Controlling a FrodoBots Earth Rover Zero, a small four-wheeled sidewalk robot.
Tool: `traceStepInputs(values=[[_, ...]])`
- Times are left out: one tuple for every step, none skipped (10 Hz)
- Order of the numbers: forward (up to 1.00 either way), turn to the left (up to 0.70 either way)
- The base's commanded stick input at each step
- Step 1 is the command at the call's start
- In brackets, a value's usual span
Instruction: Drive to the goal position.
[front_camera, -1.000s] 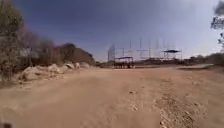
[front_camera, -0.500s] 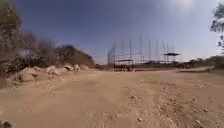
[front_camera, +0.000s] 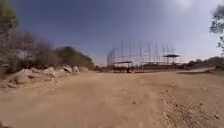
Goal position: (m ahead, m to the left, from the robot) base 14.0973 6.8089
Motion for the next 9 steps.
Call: traceStepInputs(values=[[0.50,0.00],[0.50,0.00],[0.50,0.00],[0.50,0.00],[0.50,0.00],[0.50,0.00],[0.50,0.00],[0.50,0.00],[0.50,0.00]])
